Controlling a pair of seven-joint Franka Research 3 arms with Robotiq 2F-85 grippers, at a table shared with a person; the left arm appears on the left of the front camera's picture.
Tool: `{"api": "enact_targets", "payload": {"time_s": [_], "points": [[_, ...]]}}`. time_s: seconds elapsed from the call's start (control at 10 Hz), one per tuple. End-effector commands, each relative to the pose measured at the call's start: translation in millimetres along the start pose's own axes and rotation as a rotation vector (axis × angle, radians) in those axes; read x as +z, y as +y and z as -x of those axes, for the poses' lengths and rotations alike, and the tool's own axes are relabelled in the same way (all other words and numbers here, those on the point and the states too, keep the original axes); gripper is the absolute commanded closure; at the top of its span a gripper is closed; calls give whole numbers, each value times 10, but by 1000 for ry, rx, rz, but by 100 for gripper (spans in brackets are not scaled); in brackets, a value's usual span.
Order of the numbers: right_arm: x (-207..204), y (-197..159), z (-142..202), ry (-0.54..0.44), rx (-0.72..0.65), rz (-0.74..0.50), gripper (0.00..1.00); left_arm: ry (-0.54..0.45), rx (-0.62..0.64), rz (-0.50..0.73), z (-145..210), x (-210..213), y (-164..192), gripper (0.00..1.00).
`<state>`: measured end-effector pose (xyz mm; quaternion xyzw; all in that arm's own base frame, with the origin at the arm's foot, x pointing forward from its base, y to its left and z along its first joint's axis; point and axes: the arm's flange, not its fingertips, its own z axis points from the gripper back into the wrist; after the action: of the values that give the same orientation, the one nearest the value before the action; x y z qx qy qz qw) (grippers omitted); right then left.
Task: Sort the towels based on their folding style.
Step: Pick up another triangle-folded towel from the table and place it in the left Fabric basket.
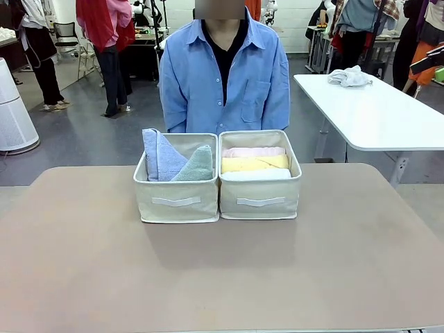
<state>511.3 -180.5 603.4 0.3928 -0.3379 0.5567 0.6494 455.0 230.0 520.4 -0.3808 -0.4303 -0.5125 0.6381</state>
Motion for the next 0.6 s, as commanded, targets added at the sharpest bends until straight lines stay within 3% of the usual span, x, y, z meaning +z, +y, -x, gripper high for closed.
{"api": "enact_targets", "payload": {"time_s": [0.0, 0.5], "points": [[9, -24, -8, 2, 2, 3, 0, -5, -4, 6, -12, 10, -17, 0], [9, -24, -8, 2, 2, 3, 0, -5, -4, 6, -12, 10, -17, 0]]}}
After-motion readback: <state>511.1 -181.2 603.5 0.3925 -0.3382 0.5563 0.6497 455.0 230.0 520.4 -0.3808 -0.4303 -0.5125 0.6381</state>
